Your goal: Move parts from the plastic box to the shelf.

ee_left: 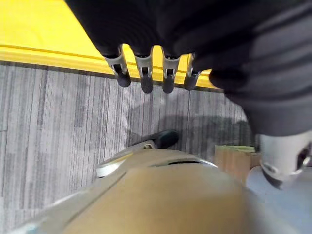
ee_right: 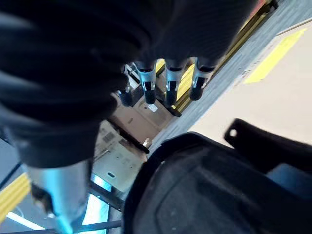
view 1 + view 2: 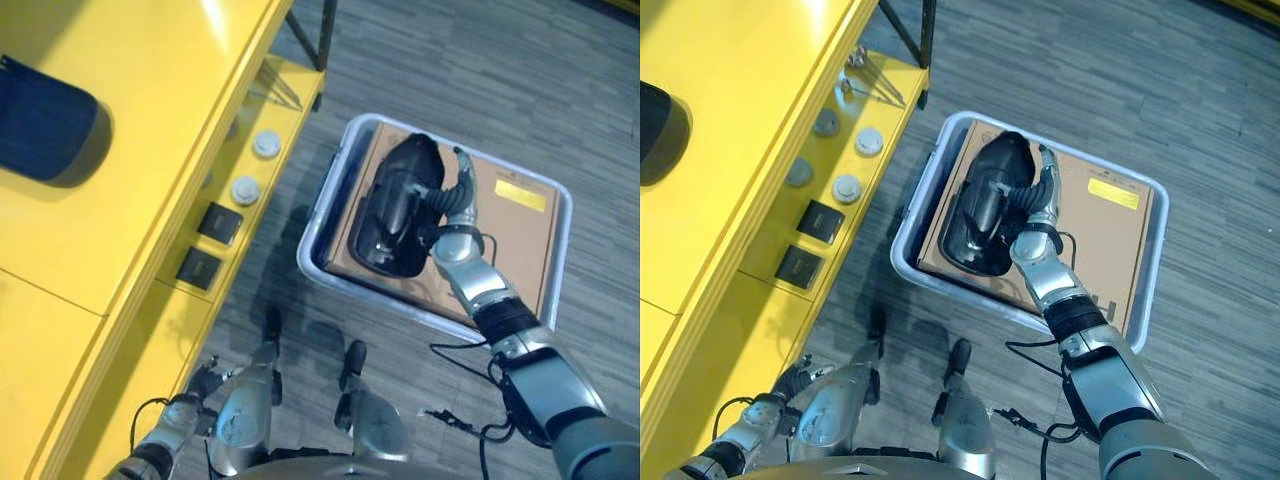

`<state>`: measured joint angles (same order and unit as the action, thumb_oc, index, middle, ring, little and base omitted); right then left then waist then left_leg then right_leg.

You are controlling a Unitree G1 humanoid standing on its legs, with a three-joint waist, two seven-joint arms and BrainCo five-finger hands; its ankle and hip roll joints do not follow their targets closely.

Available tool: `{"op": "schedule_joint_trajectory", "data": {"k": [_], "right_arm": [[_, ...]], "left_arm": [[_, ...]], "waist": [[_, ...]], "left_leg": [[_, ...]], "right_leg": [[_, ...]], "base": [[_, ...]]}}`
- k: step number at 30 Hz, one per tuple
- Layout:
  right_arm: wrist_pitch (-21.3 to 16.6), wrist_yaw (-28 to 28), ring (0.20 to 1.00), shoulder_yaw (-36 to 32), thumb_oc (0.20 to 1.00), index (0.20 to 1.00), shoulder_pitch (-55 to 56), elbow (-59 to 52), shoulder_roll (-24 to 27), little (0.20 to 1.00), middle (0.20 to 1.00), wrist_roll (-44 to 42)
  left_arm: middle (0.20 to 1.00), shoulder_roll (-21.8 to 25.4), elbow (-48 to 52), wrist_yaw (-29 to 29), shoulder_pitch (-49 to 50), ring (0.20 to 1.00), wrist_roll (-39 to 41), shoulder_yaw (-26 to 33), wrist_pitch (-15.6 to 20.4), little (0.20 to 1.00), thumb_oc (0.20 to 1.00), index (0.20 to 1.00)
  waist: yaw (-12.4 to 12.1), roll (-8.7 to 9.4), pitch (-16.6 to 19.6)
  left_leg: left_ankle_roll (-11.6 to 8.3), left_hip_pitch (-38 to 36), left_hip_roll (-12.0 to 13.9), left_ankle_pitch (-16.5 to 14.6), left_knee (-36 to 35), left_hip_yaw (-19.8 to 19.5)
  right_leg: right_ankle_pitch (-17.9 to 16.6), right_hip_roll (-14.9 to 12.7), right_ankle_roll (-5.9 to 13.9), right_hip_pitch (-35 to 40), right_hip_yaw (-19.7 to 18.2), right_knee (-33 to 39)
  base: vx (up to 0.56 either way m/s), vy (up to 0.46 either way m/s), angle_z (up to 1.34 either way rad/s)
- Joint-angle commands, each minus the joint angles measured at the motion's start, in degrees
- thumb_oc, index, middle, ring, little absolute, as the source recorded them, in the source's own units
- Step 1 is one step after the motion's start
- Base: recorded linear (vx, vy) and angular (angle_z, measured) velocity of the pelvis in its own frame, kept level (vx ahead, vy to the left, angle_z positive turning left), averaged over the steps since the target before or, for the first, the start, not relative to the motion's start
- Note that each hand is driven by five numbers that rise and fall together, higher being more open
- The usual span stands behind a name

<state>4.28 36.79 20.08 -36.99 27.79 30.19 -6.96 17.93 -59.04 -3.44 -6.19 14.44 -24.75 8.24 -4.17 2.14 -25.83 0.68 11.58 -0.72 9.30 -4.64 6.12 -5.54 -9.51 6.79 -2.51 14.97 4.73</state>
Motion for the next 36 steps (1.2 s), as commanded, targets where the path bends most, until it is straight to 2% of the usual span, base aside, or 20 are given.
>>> {"op": "schedule_joint_trajectory", "data": {"k": [1, 3, 4, 5, 7, 8, 12, 15, 20, 27, 29, 32, 34, 35, 36], "right_arm": [[-0.6, 6.3, 1.000, -0.6, 1.000, 1.000, 0.7, -3.6, 2.5, 1.000, 1.000, -0.8], [1.3, 7.7, 1.000, -1.1, 1.000, 1.000, 2.8, -4.6, 1.1, 1.000, 1.000, -2.3], [2.5, 5.7, 1.000, -0.5, 1.000, 1.000, 5.9, -2.7, -0.9, 1.000, 1.000, -4.4], [5.3, -1.4, 1.000, 0.5, 1.000, 1.000, 7.1, 0.2, -2.1, 1.000, 1.000, -8.4], [7.0, -8.1, 1.000, 2.8, 1.000, 1.000, 7.2, 7.1, -4.4, 1.000, 1.000, -9.3], [7.1, -14.2, 0.200, 6.1, 0.200, 0.200, 4.8, 18.1, -6.6, 0.200, 0.200, -9.9], [8.6, -15.6, 0.200, 5.8, 0.200, 0.200, -0.4, 31.6, -6.5, 0.200, 0.200, -10.2], [9.0, -14.8, 0.200, 4.2, 0.200, 0.200, -1.1, 36.1, -5.4, 0.200, 0.200, -10.6], [5.5, -11.5, 0.200, 0.9, 0.200, 0.200, 2.1, 37.8, -3.3, 0.200, 0.200, -9.9], [0.1, -11.3, 0.200, -2.7, 0.200, 0.200, 8.6, 34.9, 1.3, 0.200, 0.200, -4.1], [-2.5, -11.0, 0.200, -2.9, 0.200, 0.200, 11.4, 29.6, 4.3, 0.200, 0.200, 0.3], [-2.1, -8.8, 0.200, -3.2, 0.200, 0.200, 15.0, 18.3, 7.9, 0.200, 0.200, 5.7], [-2.7, -7.5, 0.200, -4.1, 0.200, 0.200, 16.4, 13.4, 9.3, 0.200, 0.200, 8.8], [-2.5, -8.0, 0.200, -5.4, 0.200, 0.200, 17.6, 5.8, 10.9, 0.200, 0.200, 10.4], [-2.5, -8.1, 0.200, -5.7, 0.200, 0.200, 17.9, 4.9, 11.0, 0.200, 0.200, 10.6]], "left_arm": [[1.000, -4.1, -2.5, -0.9, -1.4, 1.000, 2.7, -3.1, 1.6, 1.000, 1.000, 1.000], [1.000, -4.4, -1.8, -1.0, -2.1, 1.000, 5.0, -2.7, 0.9, 1.000, 1.000, 1.000], [1.000, -4.9, -1.0, -0.9, -3.0, 1.000, 4.7, -2.7, -0.1, 1.000, 1.000, 1.000], [1.000, -5.1, -0.8, -1.0, -3.5, 1.000, 5.3, -3.0, -0.5, 1.000, 1.000, 1.000], [1.000, -5.2, -0.8, -1.3, -4.4, 1.000, 5.9, -3.6, -0.8, 1.000, 1.000, 1.000], [1.000, -4.9, -1.4, -0.7, -5.5, 1.000, 5.8, -4.3, -1.2, 1.000, 1.000, 1.000], [1.000, -4.4, -3.1, 0.3, -5.1, 1.000, 4.6, -5.7, 0.1, 1.000, 1.000, 1.000], [1.000, -4.1, -4.2, 0.7, -4.3, 1.000, 4.0, -6.0, 0.4, 1.000, 1.000, 1.000], [1.000, -3.5, -5.5, 0.9, -2.7, 1.000, 3.1, -4.8, 2.1, 1.000, 1.000, 1.000], [1.000, -1.3, -1.7, 1.4, -0.8, 1.000, 2.9, -2.5, 4.8, 1.000, 1.000, 1.000], [1.000, 1.0, 6.0, 1.4, -0.3, 1.000, 2.9, -1.2, 3.6, 1.000, 1.000, 1.000], [1.000, 4.0, 18.4, 1.2, 0.1, 1.000, 6.9, 0.1, -1.4, 1.000, 1.000, 1.000], [1.000, 5.2, 24.1, 1.0, 0.0, 1.000, 10.4, 0.5, -3.2, 1.000, 1.000, 1.000], [1.000, 5.6, 31.3, 0.8, -1.2, 1.000, 16.9, 1.9, -8.2, 1.000, 1.000, 1.000], [1.000, 5.6, 32.0, 0.9, -1.4, 1.000, 17.8, 2.1, -8.6, 1.000, 1.000, 1.000]], "waist": [[0.6, -3.29, 3.2], [1.3, -3.52, 2.5], [1.7, -3.86, 1.7], [1.7, -4.00, 1.4], [1.3, -4.19, 1.1], [0.0, -4.48, 1.3], [-2.5, -5.14, 2.8], [-3.1, -5.31, 4.3], [-2.8, -4.60, 7.0], [-1.8, -2.99, 11.0], [-1.4, -2.41, 12.8], [-0.5, -1.73, 14.7], [-0.2, -1.50, 15.4], [0.5, -1.21, 16.2], [0.6, -1.18, 16.3]], "left_leg": [[-3.76, -3.9, 4.1, -5.9, 0.2, -0.2], [-3.88, -3.7, 4.1, -5.9, 0.1, -0.2], [-4.04, -3.4, 4.0, -5.9, -0.1, -0.1], [-4.11, -3.3, 3.9, -5.9, -0.2, -0.2], [-4.20, -3.3, 3.8, -5.9, -0.3, -0.4], [-4.57, -3.2, 3.9, -5.7, -0.3, -0.8], [-4.72, -3.6, 3.5, -5.7, -0.4, -2.2], [-4.69, -4.4, 3.5, -6.0, -0.4, -2.5], [-4.60, -6.4, 3.7, -6.4, -0.4, -2.3], [-4.46, -10.2, 4.5, -7.2, -0.4, -1.1], [-4.53, -12.2, 5.1, -7.5, -0.4, -0.4], [-4.52, -14.1, 5.6, -7.7, -0.4, 0.3], [-4.39, -14.8, 5.8, -7.9, -0.4, 0.6], [-4.25, -15.7, 6.0, -8.0, -0.4, 1.0], [-4.24, -15.9, 6.0, -8.1, -0.4, 1.1]], "right_leg": [[1.1, -1.0, 0.78, -2.7, -0.5, -1.3], [1.3, -0.9, 0.74, -3.3, -0.9, -1.7], [1.4, -1.1, 0.81, -3.9, -1.1, -2.0], [1.4, -1.2, 0.81, -4.1, -1.1, -2.1], [1.4, -1.5, 0.70, -4.1, -0.8, -2.1], [1.2, -1.9, 0.59, -3.8, 0.2, -2.0], [1.3, -2.4, 0.70, -2.5, 2.2, -1.7], [1.4, -2.4, 0.71, -1.5, 3.0, -1.6], [1.5, -2.3, 0.90, 0.9, 3.5, -1.1], [1.7, -1.9, 1.18, 4.5, 3.6, -0.6], [1.7, -1.7, 1.25, 6.3, 3.4, -0.4], [1.8, -1.4, 1.32, 7.7, 2.9, -0.1], [1.9, -1.2, 1.29, 8.2, 2.7, -0.1], [2.1, -1.0, 1.25, 9.0, 2.4, -0.1], [2.1, -0.9, 1.25, 9.1, 2.4, -0.1]], "base": [[0.00, 0.043, 0.03], [-0.01, 0.060, 0.02], [-0.02, 0.068, -0.03], [-0.03, 0.053, -0.04], [-0.01, -0.024, 0.02], [-0.01, -0.075, 0.04], [0.00, -0.057, 0.23], [-0.01, 0.010, 0.33], [-0.03, -0.027, 0.09], [-0.01, -0.058, 0.01], [0.00, -0.064, -0.09], [-0.01, -0.043, -0.09], [-0.04, -0.036, -0.10], [-0.03, -0.032, -0.13], [-0.02, -0.023, -0.13]]}}
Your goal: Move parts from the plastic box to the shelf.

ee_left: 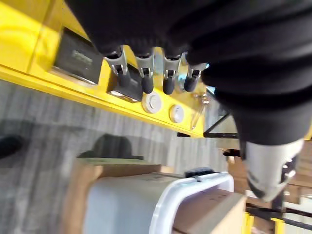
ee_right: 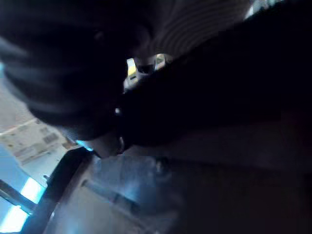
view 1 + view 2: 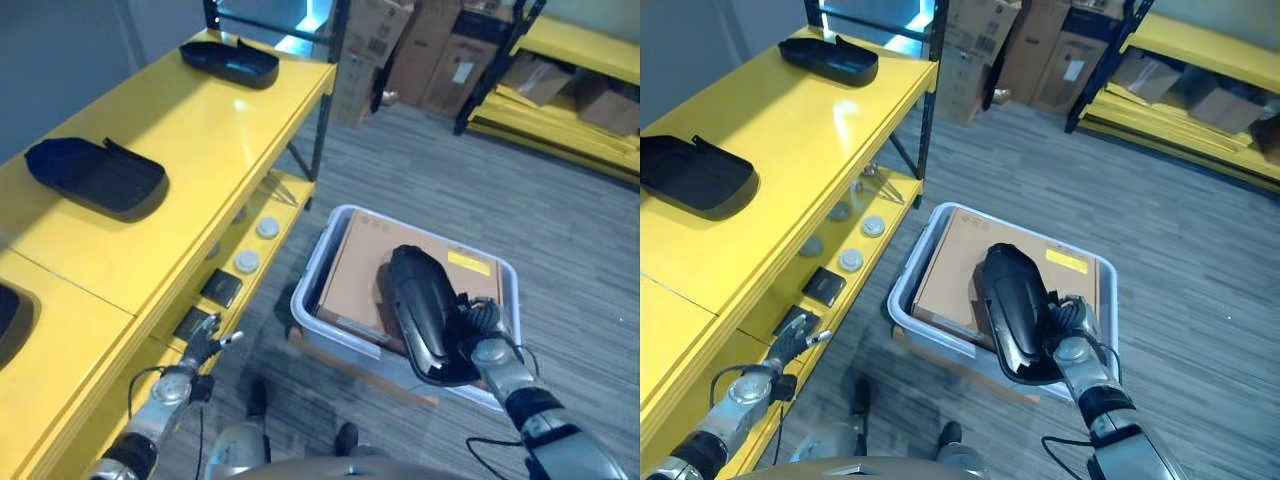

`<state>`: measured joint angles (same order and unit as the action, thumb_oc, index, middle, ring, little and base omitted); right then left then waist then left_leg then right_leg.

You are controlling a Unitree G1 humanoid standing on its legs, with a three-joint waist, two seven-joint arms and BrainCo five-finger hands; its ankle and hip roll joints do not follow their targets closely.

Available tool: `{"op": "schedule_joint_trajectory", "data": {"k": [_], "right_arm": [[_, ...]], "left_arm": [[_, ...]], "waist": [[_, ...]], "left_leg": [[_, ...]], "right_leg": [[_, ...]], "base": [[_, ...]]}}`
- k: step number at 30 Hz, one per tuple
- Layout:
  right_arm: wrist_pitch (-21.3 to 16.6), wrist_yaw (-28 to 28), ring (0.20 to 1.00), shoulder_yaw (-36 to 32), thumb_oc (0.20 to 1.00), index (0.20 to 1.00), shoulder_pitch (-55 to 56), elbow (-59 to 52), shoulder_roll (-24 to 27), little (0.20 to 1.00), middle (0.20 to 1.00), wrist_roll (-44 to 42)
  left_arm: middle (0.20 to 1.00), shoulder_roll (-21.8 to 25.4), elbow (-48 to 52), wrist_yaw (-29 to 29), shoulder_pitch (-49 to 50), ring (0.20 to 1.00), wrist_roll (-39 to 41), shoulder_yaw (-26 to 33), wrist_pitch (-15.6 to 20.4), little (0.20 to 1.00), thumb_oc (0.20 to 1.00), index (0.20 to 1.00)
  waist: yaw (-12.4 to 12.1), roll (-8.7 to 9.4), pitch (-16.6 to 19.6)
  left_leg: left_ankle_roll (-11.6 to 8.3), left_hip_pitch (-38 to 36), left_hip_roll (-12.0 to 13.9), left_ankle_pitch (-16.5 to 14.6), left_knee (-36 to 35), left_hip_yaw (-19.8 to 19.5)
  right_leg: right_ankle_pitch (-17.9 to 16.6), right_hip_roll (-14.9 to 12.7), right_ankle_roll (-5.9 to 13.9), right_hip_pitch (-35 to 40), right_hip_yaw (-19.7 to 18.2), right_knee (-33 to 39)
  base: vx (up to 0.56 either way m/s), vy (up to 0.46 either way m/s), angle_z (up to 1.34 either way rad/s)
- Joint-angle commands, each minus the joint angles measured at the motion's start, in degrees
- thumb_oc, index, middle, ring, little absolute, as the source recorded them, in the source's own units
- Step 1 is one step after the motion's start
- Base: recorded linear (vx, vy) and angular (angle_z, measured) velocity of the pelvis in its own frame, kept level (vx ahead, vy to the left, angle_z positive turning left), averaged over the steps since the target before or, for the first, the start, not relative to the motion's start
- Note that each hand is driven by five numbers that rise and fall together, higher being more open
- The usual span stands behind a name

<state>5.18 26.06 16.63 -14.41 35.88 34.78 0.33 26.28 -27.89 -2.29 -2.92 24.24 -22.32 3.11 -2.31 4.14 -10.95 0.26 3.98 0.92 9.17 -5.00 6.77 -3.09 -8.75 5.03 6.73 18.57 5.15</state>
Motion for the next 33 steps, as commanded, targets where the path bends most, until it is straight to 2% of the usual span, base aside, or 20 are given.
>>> {"op": "schedule_joint_trajectory", "data": {"k": [1, 3, 7, 12, 18, 19, 24, 27, 33], "right_arm": [[-3.6, 2.8, 0.200, -2.5, 0.200, 0.200, -4.5, -4.5, 6.6, 0.200, 0.200, 3.8], [-3.1, 2.7, 0.200, -3.8, 0.200, 0.200, -4.5, -11.9, 7.5, 0.200, 0.200, 6.4], [-4.4, 4.4, 0.200, -3.9, 0.200, 0.200, -5.8, -17.0, 7.9, 0.200, 0.200, 10.6], [-6.8, 6.4, 0.200, -1.5, 0.200, 0.200, -10.4, -19.5, 7.8, 0.200, 0.200, 15.2], [-8.7, 5.4, 0.200, 0.8, 0.200, 0.200, -13.1, -22.1, 7.0, 0.200, 0.200, 17.1], [-9.4, 3.6, 0.200, 2.7, 0.200, 0.200, -14.8, -23.4, 6.5, 0.200, 0.200, 18.4], [-10.0, 0.5, 0.200, 5.5, 0.200, 0.200, -16.9, -24.1, 6.2, 0.200, 0.200, 19.4], [-12.4, 0.1, 0.200, 8.9, 0.200, 0.200, -18.3, -22.2, 4.8, 0.200, 0.200, 20.0], [-16.3, 0.0, 0.200, 12.1, 0.200, 0.200, -19.4, -21.9, 3.6, 0.200, 0.200, 20.7]], "left_arm": [[1.000, -2.9, 1.8, -0.1, -5.0, 1.000, 9.5, 0.0, -4.1, 1.000, 1.000, 1.000], [1.000, -5.0, 8.0, -0.6, -7.8, 1.000, 16.2, 0.7, -9.6, 1.000, 1.000, 1.000], [1.000, -7.8, 13.1, -3.4, -10.8, 1.000, 22.9, -0.3, -12.5, 1.000, 1.000, 1.000], [1.000, -11.8, 13.3, -4.4, -14.8, 1.000, 30.0, -2.9, -15.5, 1.000, 1.000, 1.000], [1.000, -13.8, 14.3, -2.1, -16.8, 1.000, 29.7, -5.1, -18.3, 1.000, 1.000, 1.000], [1.000, -13.9, 14.8, -1.2, -17.7, 1.000, 29.4, -6.1, -19.8, 1.000, 1.000, 1.000], [1.000, -13.7, 14.4, 1.8, -18.8, 1.000, 29.4, -7.1, -20.6, 1.000, 1.000, 1.000], [1.000, -13.1, 15.5, 5.4, -19.7, 1.000, 29.3, -8.5, -21.0, 1.000, 1.000, 1.000], [1.000, -11.5, 17.9, 5.3, -20.5, 1.000, 28.2, -9.8, -21.3, 1.000, 1.000, 1.000]], "waist": [[-1.1, -3.13, 1.5], [-0.1, -2.73, 2.3], [0.9, -2.40, 3.0], [1.9, -2.13, 3.9], [2.4, -2.12, 4.3], [2.4, -2.18, 4.4], [2.3, -2.27, 4.8], [1.6, -2.52, 4.8], [0.9, -2.84, 4.8]], "left_leg": [[-3.79, -8.5, 4.4, -8.0, 0.0, 0.6], [-3.53, -9.3, 4.5, -8.2, 0.0, 1.0], [-3.28, -10.0, 4.7, -8.5, 0.0, 1.4], [-3.11, -10.6, 4.7, -9.0, 0.0, 1.8], [-2.95, -10.8, 4.7, -9.4, 0.0, 2.0], [-2.93, -10.9, 4.7, -9.5, 0.0, 2.1], [-2.97, -10.8, 4.5, -9.8, 0.0, 2.0], [-2.85, -10.7, 4.4, -9.7, 0.0, 1.6], [-2.77, -10.5, 4.0, -9.7, 0.0, 0.8]], "right_leg": [[-0.3, -1.6, 3.02, 0.0, -1.2, -0.5], [-0.1, -1.3, 2.99, 0.6, -1.5, -0.6], [0.3, -0.9, 2.90, 1.1, -1.9, -0.7], [0.8, -0.5, 2.92, 1.3, -2.4, -0.6], [1.2, -0.4, 2.95, 1.2, -2.7, -0.7], [1.4, -0.3, 2.97, 1.2, -2.8, -0.6], [1.5, -0.3, 3.10, 1.2, -2.7, -0.5], [1.6, -0.5, 3.12, 1.2, -2.3, -0.6], [1.6, -0.5, 3.22, 1.4, -1.8, -0.7]], "base": [[-0.01, -0.018, -0.09], [-0.01, -0.024, -0.06], [-0.01, -0.006, -0.03], [-0.01, 0.001, -0.08], [0.00, 0.006, -0.04], [-0.01, 0.013, -0.05], [0.00, 0.011, -0.03], [0.00, 0.000, 0.00], [0.00, 0.006, 0.04]]}}
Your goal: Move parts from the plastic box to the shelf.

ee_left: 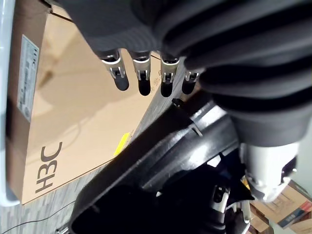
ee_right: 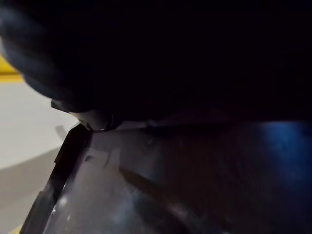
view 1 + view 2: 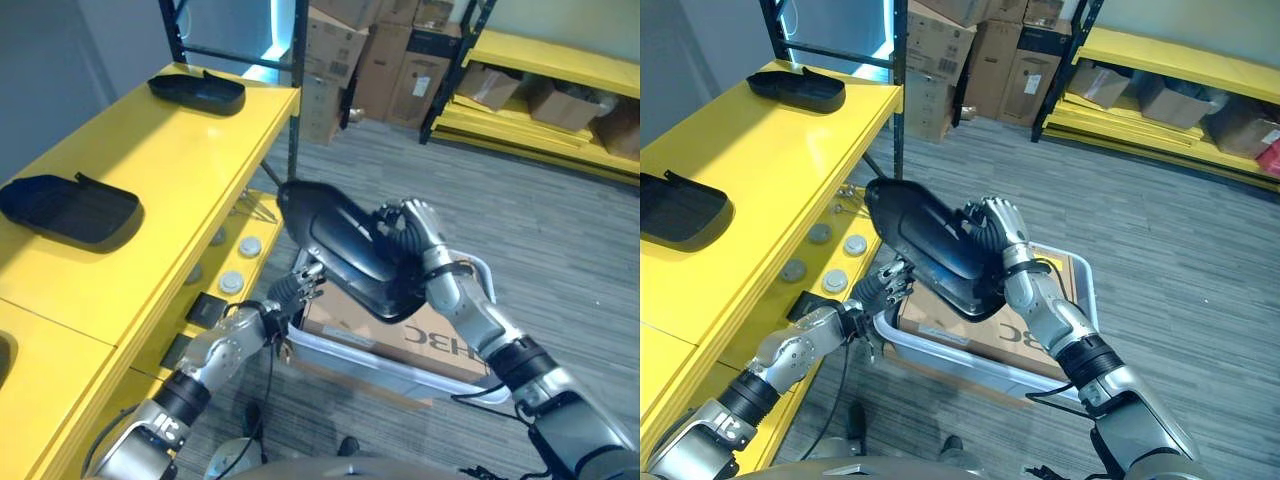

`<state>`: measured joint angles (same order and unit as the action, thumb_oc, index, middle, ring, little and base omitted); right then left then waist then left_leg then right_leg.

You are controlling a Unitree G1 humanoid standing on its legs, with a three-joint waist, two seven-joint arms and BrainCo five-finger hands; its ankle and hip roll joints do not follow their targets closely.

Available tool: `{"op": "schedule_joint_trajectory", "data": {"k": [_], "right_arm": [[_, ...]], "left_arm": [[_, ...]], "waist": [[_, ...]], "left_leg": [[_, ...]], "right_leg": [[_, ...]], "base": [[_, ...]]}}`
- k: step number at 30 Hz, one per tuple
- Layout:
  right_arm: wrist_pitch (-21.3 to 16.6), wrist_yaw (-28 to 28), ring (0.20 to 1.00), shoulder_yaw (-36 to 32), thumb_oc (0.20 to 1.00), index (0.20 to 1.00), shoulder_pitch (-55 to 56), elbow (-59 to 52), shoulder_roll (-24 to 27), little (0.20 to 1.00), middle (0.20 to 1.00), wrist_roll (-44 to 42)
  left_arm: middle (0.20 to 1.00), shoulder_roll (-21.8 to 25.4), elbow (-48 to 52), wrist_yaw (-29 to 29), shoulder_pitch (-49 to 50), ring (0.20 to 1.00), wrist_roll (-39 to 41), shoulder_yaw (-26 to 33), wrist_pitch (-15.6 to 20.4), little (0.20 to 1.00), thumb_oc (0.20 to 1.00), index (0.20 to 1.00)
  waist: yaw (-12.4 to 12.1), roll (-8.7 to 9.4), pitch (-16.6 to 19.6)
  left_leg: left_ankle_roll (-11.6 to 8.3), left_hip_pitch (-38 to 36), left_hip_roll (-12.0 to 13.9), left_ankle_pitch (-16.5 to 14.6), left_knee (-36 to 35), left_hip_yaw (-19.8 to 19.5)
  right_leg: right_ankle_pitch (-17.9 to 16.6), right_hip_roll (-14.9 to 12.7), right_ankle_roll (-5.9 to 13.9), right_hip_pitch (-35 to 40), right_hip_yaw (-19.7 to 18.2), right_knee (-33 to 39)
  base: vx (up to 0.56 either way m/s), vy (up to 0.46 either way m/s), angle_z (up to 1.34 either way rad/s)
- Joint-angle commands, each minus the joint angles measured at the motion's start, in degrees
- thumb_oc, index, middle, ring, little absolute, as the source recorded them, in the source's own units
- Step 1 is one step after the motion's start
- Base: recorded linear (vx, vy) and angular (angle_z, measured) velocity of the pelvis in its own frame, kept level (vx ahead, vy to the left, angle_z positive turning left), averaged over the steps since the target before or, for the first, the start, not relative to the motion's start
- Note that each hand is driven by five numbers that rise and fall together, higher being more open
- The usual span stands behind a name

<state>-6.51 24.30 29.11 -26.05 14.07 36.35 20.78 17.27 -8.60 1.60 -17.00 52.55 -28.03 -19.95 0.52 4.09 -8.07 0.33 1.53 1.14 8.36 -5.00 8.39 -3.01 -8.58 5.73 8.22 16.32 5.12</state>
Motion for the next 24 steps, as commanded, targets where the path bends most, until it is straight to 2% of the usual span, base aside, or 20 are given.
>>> {"op": "schedule_joint_trajectory", "data": {"k": [1, 3, 5, 6, 7, 8, 9, 10, 16, 17, 18, 19, 24], "right_arm": [[-5.1, 1.4, 0.200, 0.0, 0.200, 0.200, -7.8, -0.6, 2.0, 0.200, 0.200, -0.3], [-6.6, -0.5, 0.200, 0.4, 0.200, 0.200, -7.8, -2.6, 1.9, 0.200, 0.200, -1.0], [-6.4, -1.0, 0.200, 0.5, 0.200, 0.200, -7.8, -3.5, 1.9, 0.200, 0.200, -1.0], [-6.4, -1.9, 0.200, 0.9, 0.200, 0.200, -6.8, -4.9, 1.2, 0.200, 0.200, -4.9], [-6.8, -1.9, 0.200, 0.9, 0.200, 0.200, -6.6, -4.8, 1.1, 0.200, 0.200, -4.8], [-7.9, -2.9, 0.200, 1.0, 0.200, 0.200, -5.9, -5.5, 0.5, 0.200, 0.200, -7.4], [-8.4, -3.0, 0.200, 1.0, 0.200, 0.200, -5.8, -5.5, 0.5, 0.200, 0.200, -7.9], [-9.5, -3.4, 0.200, 0.8, 0.200, 0.200, -5.3, -6.0, 0.3, 0.200, 0.200, -7.3], [-13.7, -6.2, 0.200, 0.4, 0.200, 0.200, -2.4, -10.7, -0.4, 0.200, 0.200, -11.1], [-14.0, -7.0, 0.200, 0.0, 0.200, 0.200, -1.6, -12.0, -0.5, 0.200, 0.200, -11.5], [-14.0, -7.5, 0.200, -0.3, 0.200, 0.200, -1.1, -13.0, -0.6, 0.200, 0.200, -11.6], [-14.0, -9.1, 0.200, -0.8, 0.200, 0.200, 0.1, -15.2, -1.1, 0.200, 0.200, -12.5], [-14.6, -12.0, 0.200, -0.5, 0.200, 0.200, 1.7, -18.3, -2.7, 0.200, 0.200, -13.4]], "left_arm": [[1.000, -2.2, -1.1, 1.2, -6.4, 1.000, 0.2, -4.0, 1.5, 1.000, 1.000, 1.000], [1.000, -1.5, -0.5, 1.0, -6.4, 1.000, 1.3, -3.6, 1.5, 1.000, 1.000, 1.000], [1.000, -1.4, -0.5, 1.2, -6.5, 1.000, 1.5, -3.4, 1.5, 1.000, 1.000, 1.000], [1.000, -1.2, 0.7, 0.8, -6.1, 1.000, 1.8, -2.5, 1.3, 1.000, 1.000, 1.000], [1.000, -0.9, 1.2, 0.9, -6.0, 1.000, 2.0, -2.3, 1.0, 1.000, 1.000, 1.000], [0.586, -0.9, 0.2, 1.6, -5.9, 0.586, 2.9, -2.5, 2.8, 0.586, 0.586, 0.586], [0.636, -1.0, 0.0, 1.4, -5.9, 0.636, 3.1, -2.6, 3.3, 0.636, 0.636, 0.636], [1.000, -0.9, 0.1, 0.5, -5.7, 1.000, 3.9, -2.5, 4.3, 1.000, 1.000, 1.000], [1.000, -1.2, 0.4, -2.7, -5.0, 1.000, 5.9, -0.6, 7.3, 1.000, 1.000, 1.000], [0.749, -1.2, 0.7, -2.7, -4.5, 0.749, 6.4, 0.0, 7.6, 0.749, 0.749, 0.749], [0.533, -1.2, 1.1, -3.0, -4.3, 0.533, 6.4, 0.6, 8.1, 0.533, 0.533, 0.533], [0.200, -1.2, 1.7, -3.2, -3.7, 0.200, 5.2, 1.5, 9.0, 0.200, 0.200, 0.200], [0.200, -1.6, 2.7, -3.8, -3.0, 0.200, 4.3, 2.4, 10.9, 0.200, 0.200, 0.200]], "waist": [[-2.0, -2.81, 2.0], [-2.2, -2.85, 2.1], [-2.2, -2.87, 2.0], [-2.5, -2.97, 1.9], [-2.5, -2.99, 1.9], [-2.5, -3.03, 1.8], [-2.5, -3.03, 1.8], [-2.4, -3.06, 1.8], [-2.5, -2.86, 1.6], [-2.5, -2.81, 1.6], [-2.5, -2.78, 1.6], [-2.5, -2.71, 1.6], [-2.7, -2.56, 1.5]], "left_leg": [[-2.83, -8.1, 3.7, -9.0, 0.0, -0.9], [-2.77, -8.0, 3.5, -9.0, 0.0, -1.2], [-2.77, -7.9, 3.5, -9.0, 0.0, -1.2], [-2.72, -8.0, 3.4, -9.0, 0.0, -1.4], [-2.70, -8.0, 3.4, -9.0, 0.0, -1.5], [-2.72, -7.9, 3.3, -9.0, 0.0, -1.6], [-2.72, -7.9, 3.3, -9.0, 0.0, -1.6], [-2.78, -7.9, 3.3, -9.0, 0.0, -1.7], [-2.55, -7.8, 3.2, -9.1, 0.0, -1.7], [-2.53, -7.8, 3.3, -9.1, 0.0, -1.6], [-2.52, -7.9, 3.3, -9.1, 0.0, -1.6], [-2.49, -7.9, 3.2, -9.1, 0.0, -1.5], [-2.47, -7.8, 3.2, -9.1, 0.0, -1.5]], "right_leg": [[1.5, -0.7, 2.57, -0.1, 0.5, -0.6], [1.5, -0.8, 2.62, -0.2, 0.6, -0.6], [1.5, -0.8, 2.62, -0.2, 0.6, -0.6], [1.5, -0.8, 2.64, -0.1, 0.7, -0.7], [1.5, -0.8, 2.65, -0.1, 0.7, -0.7], [1.4, -0.8, 2.70, -0.2, 0.7, -0.7], [1.4, -0.8, 2.69, -0.2, 0.7, -0.7], [1.4, -0.8, 2.73, -0.3, 0.7, -0.8], [1.3, -0.9, 2.74, -0.4, 1.0, -0.8], [1.3, -0.9, 2.71, -0.4, 0.9, -0.8], [1.3, -0.9, 2.71, -0.4, 1.0, -0.8], [1.3, -0.9, 2.68, -0.3, 0.9, -0.7], [1.3, -0.8, 2.58, -0.5, 0.9, -0.7]], "base": [[0.01, 0.009, 0.07], [0.00, 0.002, 0.02], [0.00, 0.000, 0.00], [0.00, 0.000, 0.00], [0.00, 0.000, 0.00], [0.00, 0.000, 0.00], [0.00, 0.000, 0.00], [0.00, 0.000, 0.00], [0.00, 0.000, 0.00], [0.00, 0.000, 0.00], [0.00, 0.000, 0.00], [0.00, 0.000, 0.00], [0.00, 0.000, 0.00]]}}
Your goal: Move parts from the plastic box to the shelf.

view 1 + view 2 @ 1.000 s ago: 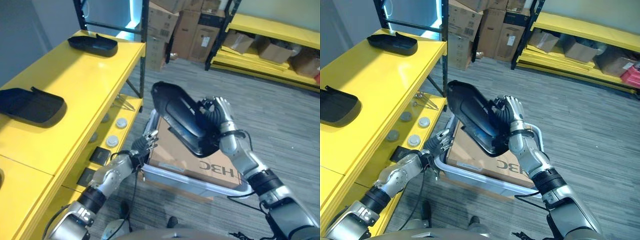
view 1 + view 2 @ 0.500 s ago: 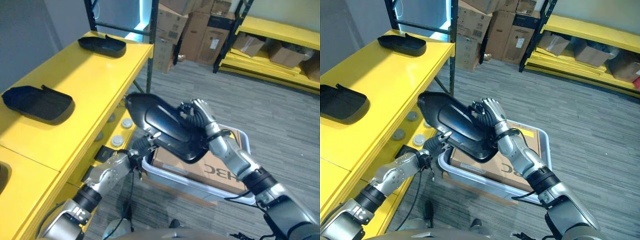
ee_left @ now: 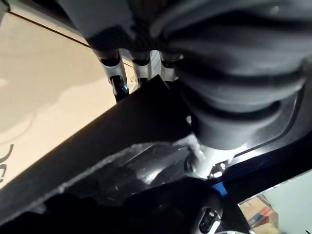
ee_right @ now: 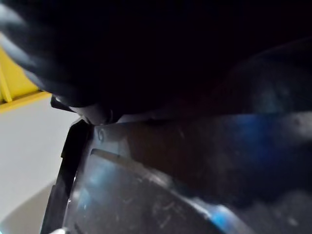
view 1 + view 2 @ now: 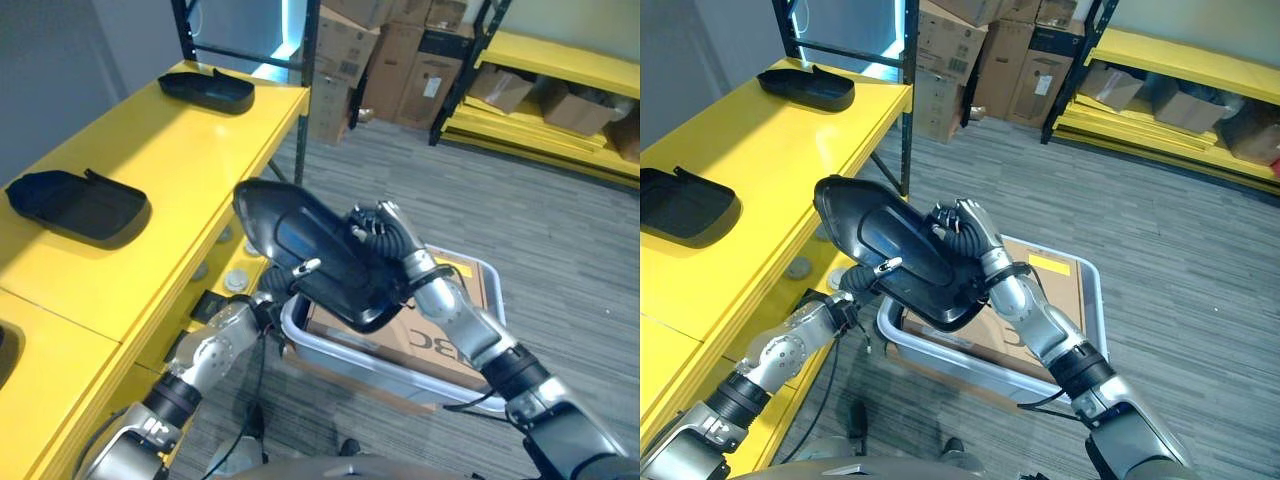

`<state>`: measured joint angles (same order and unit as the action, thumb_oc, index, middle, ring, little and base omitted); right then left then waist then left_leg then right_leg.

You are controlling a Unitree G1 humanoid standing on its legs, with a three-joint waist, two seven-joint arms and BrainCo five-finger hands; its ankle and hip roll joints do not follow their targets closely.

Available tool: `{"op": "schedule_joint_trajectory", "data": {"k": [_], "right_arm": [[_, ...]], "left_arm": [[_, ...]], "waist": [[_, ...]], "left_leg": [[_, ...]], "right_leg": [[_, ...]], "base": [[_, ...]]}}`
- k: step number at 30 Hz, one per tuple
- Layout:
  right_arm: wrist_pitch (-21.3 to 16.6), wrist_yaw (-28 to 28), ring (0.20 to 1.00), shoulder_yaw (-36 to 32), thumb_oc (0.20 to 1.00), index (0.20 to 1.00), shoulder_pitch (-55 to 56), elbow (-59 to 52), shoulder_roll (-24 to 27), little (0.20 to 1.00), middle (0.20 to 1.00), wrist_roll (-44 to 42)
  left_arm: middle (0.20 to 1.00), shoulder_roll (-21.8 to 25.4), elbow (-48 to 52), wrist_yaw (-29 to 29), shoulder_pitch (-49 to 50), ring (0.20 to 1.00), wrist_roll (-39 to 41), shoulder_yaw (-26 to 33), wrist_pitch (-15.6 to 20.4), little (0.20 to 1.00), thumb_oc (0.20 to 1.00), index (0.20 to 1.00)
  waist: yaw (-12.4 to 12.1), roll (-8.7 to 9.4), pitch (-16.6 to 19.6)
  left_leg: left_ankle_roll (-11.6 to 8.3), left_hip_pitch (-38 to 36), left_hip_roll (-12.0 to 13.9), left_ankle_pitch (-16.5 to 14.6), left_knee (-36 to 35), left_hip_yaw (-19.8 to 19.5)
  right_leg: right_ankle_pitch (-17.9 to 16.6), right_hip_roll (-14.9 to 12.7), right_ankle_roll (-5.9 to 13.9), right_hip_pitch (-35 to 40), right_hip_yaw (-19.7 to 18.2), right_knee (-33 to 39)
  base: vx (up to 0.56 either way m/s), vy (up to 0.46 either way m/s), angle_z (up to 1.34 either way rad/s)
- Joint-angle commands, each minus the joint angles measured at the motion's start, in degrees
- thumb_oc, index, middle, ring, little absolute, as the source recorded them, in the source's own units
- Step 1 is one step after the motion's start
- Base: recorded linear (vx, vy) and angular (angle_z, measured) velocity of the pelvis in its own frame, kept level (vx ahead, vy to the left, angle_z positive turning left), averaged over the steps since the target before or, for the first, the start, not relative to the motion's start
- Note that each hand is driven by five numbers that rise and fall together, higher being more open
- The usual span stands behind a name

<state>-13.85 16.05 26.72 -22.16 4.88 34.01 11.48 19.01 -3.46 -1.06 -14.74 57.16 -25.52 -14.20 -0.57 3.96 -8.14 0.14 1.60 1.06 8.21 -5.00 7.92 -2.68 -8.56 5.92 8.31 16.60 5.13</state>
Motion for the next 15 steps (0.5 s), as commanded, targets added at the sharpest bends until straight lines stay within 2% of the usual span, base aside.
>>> {"op": "schedule_joint_trajectory", "data": {"k": [1, 3, 4, 7, 8, 9, 13, 15], "right_arm": [[-7.6, -4.5, 0.200, 2.1, 0.200, 0.200, -1.9, -9.4, -0.8, 0.200, 0.200, -4.4], [-7.4, -4.9, 0.200, 2.2, 0.200, 0.200, -1.8, -9.7, -1.0, 0.200, 0.200, -4.6], [-7.4, -8.4, 0.200, 2.8, 0.200, 0.200, -1.0, -10.5, -1.8, 0.200, 0.200, -6.8], [-7.3, -14.8, 0.200, 4.0, 0.200, 0.200, -0.4, -10.9, -2.2, 0.200, 0.200, -10.0], [-6.7, -19.5, 0.200, 4.7, 0.200, 0.200, -0.1, -11.2, -2.3, 0.200, 0.200, -12.8], [-6.2, -21.4, 0.200, 5.4, 0.200, 0.200, 0.3, -11.4, -2.5, 0.200, 0.200, -13.3], [-4.9, -21.8, 0.200, 7.1, 0.200, 0.200, 1.9, -10.5, -3.6, 0.200, 0.200, -17.0], [-4.1, -18.8, 0.200, 7.2, 0.200, 0.200, 3.6, -9.7, -5.1, 0.200, 0.200, -18.1]], "left_arm": [[0.200, -3.5, -2.4, -1.2, -5.3, 0.200, -1.1, -0.1, 5.8, 0.200, 0.200, 0.200], [0.200, -3.5, -2.3, -1.3, -5.2, 0.200, -1.6, -0.1, 6.1, 0.200, 0.200, 0.200], [0.200, -3.4, -2.0, -1.4, -5.0, 0.200, -3.2, -0.2, 8.3, 0.200, 0.200, 0.200], [0.200, -3.0, -1.2, -2.3, -4.4, 0.200, -4.3, 0.4, 12.2, 0.200, 0.200, 0.200], [0.200, -2.6, -0.7, -2.8, -4.3, 0.200, -4.5, 0.9, 13.5, 0.200, 0.200, 0.200], [0.200, -2.3, -0.2, -3.4, -4.1, 0.200, -5.0, 1.3, 14.3, 0.200, 0.200, 0.200], [0.200, -1.6, 0.0, -5.0, -3.6, 0.200, -9.7, 1.8, 17.9, 0.200, 0.200, 0.200], [0.200, -1.5, -0.5, -6.8, -3.4, 0.200, -15.1, 1.7, 21.4, 0.200, 0.200, 0.200]], "waist": [[-1.6, -2.40, 1.5], [-1.6, -2.36, 1.5], [-1.7, -2.19, 1.6], [-2.0, -2.02, 1.4], [-2.2, -1.86, 1.4], [-2.4, -1.74, 1.2], [-2.8, -1.19, 1.0], [-3.0, -0.99, 0.8]], "left_leg": [[-2.25, -7.9, 3.3, -9.0, 0.0, -1.0], [-2.24, -7.9, 3.2, -9.1, 0.0, -1.0], [-2.18, -7.8, 3.1, -9.1, 0.0, -1.1], [-2.13, -7.7, 2.9, -9.1, 0.0, -1.3], [-2.12, -7.7, 2.8, -9.1, 0.0, -1.4], [-2.09, -7.7, 2.8, -9.1, 0.0, -1.4], [-1.83, -7.6, 2.2, -9.1, 0.0, -1.8], [-1.47, -7.7, 1.7, -9.3, 0.0, -2.1]], "right_leg": [[1.0, -0.9, 2.37, -0.5, 0.6, -0.6], [1.0, -0.9, 2.37, -0.5, 0.6, -0.6], [0.9, -0.9, 2.35, -0.6, 0.6, -0.6], [0.9, -1.1, 2.37, -0.6, 0.7, -0.6], [0.9, -1.2, 2.39, -0.6, 0.7, -0.6], [0.9, -1.3, 2.41, -0.6, 0.9, -0.7], [0.6, -1.7, 2.60, -0.4, 1.1, -0.9], [0.4, -2.0, 2.72, -0.5, 0.9, -1.0]], "base": [[0.00, 0.000, 0.00], [0.00, 0.000, 0.00], [0.00, 0.000, 0.00], [0.00, 0.014, 0.00], [0.02, 0.049, 0.00], [0.02, 0.054, 0.01], [0.03, 0.045, 0.02], [0.05, 0.099, 0.08]]}}
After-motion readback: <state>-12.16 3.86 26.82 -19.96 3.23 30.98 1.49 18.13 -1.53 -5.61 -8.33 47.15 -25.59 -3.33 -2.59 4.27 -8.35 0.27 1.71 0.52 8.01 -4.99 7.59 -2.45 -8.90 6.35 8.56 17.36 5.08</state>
